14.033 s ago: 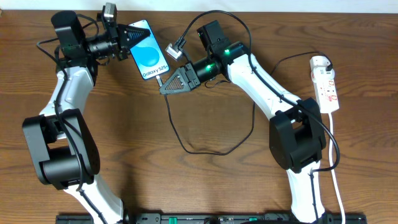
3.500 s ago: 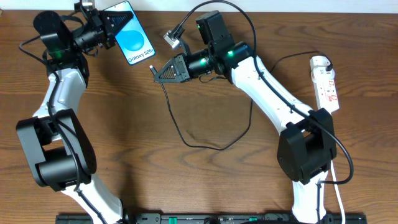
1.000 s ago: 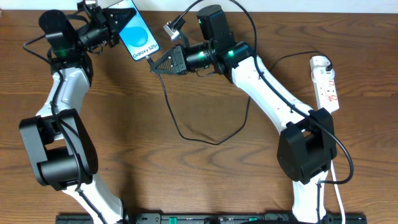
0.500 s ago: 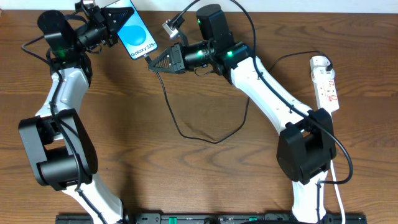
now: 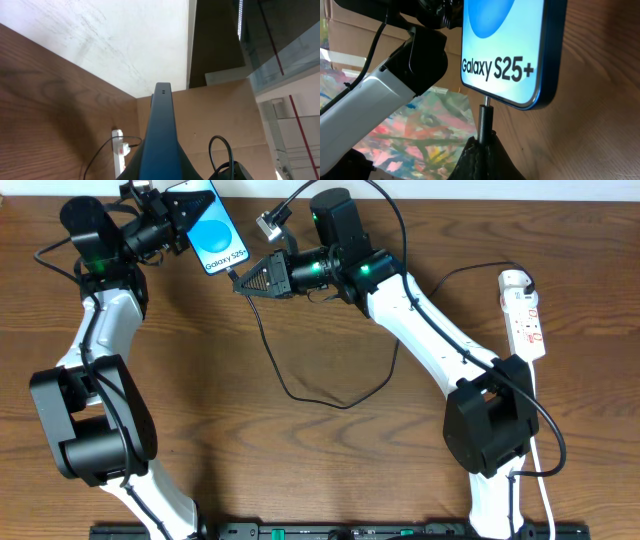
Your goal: Plug charger to phone and switch on socket
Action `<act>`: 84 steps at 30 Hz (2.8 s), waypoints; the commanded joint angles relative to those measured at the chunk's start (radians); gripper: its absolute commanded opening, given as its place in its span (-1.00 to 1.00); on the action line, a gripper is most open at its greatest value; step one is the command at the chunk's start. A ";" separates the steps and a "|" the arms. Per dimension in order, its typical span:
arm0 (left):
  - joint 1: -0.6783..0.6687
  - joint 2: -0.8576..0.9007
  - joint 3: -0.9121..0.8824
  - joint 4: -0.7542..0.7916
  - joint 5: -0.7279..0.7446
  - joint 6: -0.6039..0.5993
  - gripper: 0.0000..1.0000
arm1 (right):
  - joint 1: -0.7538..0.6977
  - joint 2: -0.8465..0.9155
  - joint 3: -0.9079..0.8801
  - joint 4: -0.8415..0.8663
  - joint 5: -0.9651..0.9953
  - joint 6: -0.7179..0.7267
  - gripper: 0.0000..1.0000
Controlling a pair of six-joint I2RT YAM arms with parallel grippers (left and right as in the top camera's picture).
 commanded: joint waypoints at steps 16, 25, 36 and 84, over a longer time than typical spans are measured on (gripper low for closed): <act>0.035 -0.014 0.011 0.008 0.017 0.009 -0.85 | -0.017 0.005 0.007 -0.007 -0.017 0.002 -0.98; 0.034 -0.014 0.011 0.008 0.004 -0.021 -0.85 | -0.014 0.005 0.007 -0.034 -0.033 -0.029 -0.98; -0.008 -0.014 0.011 0.008 -0.053 -0.065 -0.86 | -0.014 0.005 0.007 -0.059 -0.038 -0.042 -0.98; -0.042 -0.014 0.011 0.026 -0.080 -0.092 -0.85 | -0.102 0.088 0.006 0.125 -0.304 0.066 -0.98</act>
